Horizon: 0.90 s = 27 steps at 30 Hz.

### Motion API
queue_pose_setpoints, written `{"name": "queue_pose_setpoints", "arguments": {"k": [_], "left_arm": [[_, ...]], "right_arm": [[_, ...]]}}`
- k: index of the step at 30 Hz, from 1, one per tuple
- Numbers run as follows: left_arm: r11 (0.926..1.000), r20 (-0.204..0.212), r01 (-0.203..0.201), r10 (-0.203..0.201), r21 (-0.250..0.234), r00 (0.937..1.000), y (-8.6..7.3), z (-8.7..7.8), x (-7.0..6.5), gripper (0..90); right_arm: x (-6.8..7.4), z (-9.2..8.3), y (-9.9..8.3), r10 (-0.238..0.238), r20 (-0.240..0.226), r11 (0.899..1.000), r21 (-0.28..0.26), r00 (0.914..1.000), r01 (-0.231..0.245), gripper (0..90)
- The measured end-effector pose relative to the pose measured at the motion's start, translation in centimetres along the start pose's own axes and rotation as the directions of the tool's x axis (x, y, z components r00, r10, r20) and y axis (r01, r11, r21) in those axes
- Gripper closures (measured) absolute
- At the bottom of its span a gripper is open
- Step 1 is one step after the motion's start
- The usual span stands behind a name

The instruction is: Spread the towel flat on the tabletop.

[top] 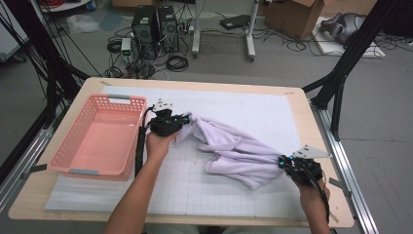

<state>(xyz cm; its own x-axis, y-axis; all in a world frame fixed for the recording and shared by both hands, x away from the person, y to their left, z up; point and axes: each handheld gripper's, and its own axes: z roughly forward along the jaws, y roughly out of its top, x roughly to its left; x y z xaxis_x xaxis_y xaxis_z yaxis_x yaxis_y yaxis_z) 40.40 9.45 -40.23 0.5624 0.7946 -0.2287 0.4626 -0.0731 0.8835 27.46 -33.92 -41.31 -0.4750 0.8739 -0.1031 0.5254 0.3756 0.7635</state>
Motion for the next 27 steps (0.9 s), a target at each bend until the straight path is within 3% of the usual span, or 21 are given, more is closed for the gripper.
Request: {"name": "queue_pose_setpoints", "arguments": {"k": [3,4,6,7,10,12,16,18,20,21,23,24,26,27], "left_arm": [[0.9996,0.003,-0.008,0.008,0.026,1.0,-0.1,0.5,-0.4,78.4],[0.9995,0.003,-0.008,0.007,0.03,1.0,-0.2,0.5,-0.5,74.6],[0.9999,0.047,-0.006,0.006,0.014,0.9989,-0.2,0.5,-0.8,59.7],[0.9999,0.077,-0.01,0.01,-0.004,0.997,-0.2,0.4,-1.0,56.0],[0.9977,0.112,-0.056,0.06,-0.038,0.9919,-0.3,-0.1,-1.9,52.7],[0.9951,0.145,-0.096,0.098,-0.024,0.9845,-0.5,-0.2,-2.5,51.7],[0.9907,0.211,-0.13,0.12,0.038,0.9701,-1.5,0.7,-3.9,48.4],[0.9838,0.237,-0.164,0.142,0.073,0.961,-2.2,1.5,-4.8,46.0],[0.9783,0.255,-0.184,0.154,0.096,0.9546,-2.7,2.1,-5.7,43.0],[0.9719,0.266,-0.207,0.171,0.112,0.9486,-2.9,2.5,-6.1,42.4],[0.9574,0.268,-0.254,0.211,0.138,0.9401,-3.5,3.3,-7.1,40.4],[0.948,0.269,-0.279,0.232,0.153,0.9348,-3.7,3.7,-7.5,40.1],[0.9349,0.271,-0.302,0.247,0.186,0.9304,-4.2,4.4,-8.1,40.3],[0.9226,0.262,-0.329,0.273,0.201,0.9256,-4.5,4.6,-8.4,43.4]], "right_arm": [[-1.1,-0.6,-0.5,0.062,0.054,0.998,-0.026,0.9966,-0.061,77.6],[-1.1,-0.6,-0.6,0.081,0.052,0.996,-0.038,0.9954,-0.079,71.9],[-1.1,-0.8,-0.5,0.098,0.051,0.994,-0.064,0.9939,-0.094,59.4],[-1.1,-0.9,-0.5,0.114,0.031,0.99,-0.086,0.993,-0.111,55.6],[-0.9,-1.3,-0.1,0.119,-0.029,0.982,-0.145,0.9925,-0.122,49.5],[-0.6,-1.1,0.0,0.103,-0.054,0.983,-0.15,0.9932,-0.11,47.5],[0.3,-0.4,0.3,0.076,-0.083,0.989,-0.125,0.9936,-0.086,45.0],[0.7,0.0,0.5,0.053,-0.071,0.992,-0.108,0.9961,-0.06,44.1],[0.6,0.2,0.5,0.052,-0.016,0.994,-0.094,0.9985,-0.054,43.5],[0.4,0.2,0.4,0.062,0.02,0.995,-0.085,0.9979,-0.06,43.1],[-0.5,0.1,0.1,0.131,0.061,0.988,-0.089,0.9896,-0.125,41.6],[-0.8,0.2,-0.1,0.15,0.063,0.986,-0.088,0.9866,-0.144,41.5],[-1.1,0.4,-0.4,0.164,0.042,0.984,-0.07,0.9856,-0.161,42.0],[-1.1,0.6,-0.6,0.164,0.022,0.985,-0.06,0.9862,-0.162,42.4]]}}
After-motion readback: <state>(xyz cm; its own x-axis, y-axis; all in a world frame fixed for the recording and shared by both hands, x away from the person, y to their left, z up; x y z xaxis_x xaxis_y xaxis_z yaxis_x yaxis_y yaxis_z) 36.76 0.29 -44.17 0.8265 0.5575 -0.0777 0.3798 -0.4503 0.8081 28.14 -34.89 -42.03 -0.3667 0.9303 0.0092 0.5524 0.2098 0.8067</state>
